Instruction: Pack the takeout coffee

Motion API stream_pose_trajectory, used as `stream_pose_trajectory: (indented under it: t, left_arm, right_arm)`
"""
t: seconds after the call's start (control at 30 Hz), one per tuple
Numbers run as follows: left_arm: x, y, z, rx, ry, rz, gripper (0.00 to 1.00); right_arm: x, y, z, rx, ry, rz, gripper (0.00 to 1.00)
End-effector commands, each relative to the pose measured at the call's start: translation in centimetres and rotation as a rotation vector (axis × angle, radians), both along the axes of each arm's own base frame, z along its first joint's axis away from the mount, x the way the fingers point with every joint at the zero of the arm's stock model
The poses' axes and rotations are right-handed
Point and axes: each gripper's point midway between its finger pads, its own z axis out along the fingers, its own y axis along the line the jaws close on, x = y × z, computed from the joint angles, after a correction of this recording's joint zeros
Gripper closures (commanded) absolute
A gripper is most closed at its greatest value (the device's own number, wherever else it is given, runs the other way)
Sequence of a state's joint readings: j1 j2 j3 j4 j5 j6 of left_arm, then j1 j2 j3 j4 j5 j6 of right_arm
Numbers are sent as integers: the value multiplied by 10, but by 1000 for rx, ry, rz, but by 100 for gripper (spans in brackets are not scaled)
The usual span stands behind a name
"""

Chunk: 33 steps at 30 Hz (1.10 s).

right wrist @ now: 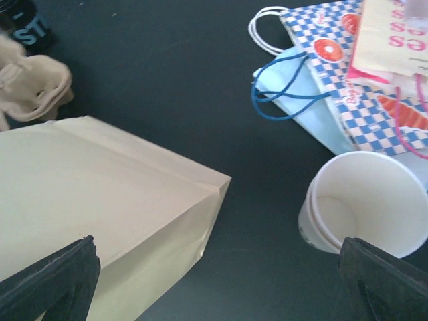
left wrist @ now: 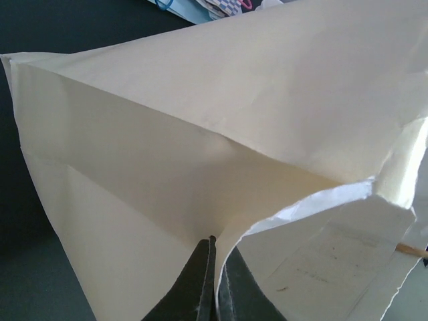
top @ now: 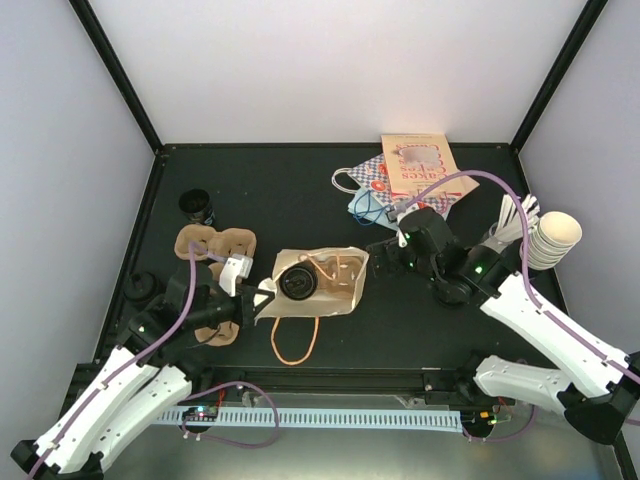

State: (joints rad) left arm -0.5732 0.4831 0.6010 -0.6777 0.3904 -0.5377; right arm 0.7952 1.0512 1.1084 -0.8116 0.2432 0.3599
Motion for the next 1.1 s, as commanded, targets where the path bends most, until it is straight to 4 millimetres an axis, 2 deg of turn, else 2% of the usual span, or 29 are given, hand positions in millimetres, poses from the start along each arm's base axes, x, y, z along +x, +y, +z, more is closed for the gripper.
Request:
stream_pose_trajectory:
  t: [0.0,0.2,0.37,0.57,0.83,1.07]
  left_arm:
    - [-3,0,3,-20,3,2,98]
    - [4,5,23,-34,-49,50,98]
    - [4,7,21,-67,-61,76,97]
    - [4,14,26,-110,-99,120,95]
    - [3,13,21,-107,-92,113,95]
    - [6,13,22,-113,-89,127,95]
  right_arm:
    - [-13,16,16,111,-17,110,0]
    - [-24,16,21,130,-30,162,0]
    - [-50,34,8,202,25,326,1]
    - [-67,40,-4,235,78,395,2]
    - [-68,39,-3,231,77,404,2]
    - [-57,30,7,207,23,338,1]
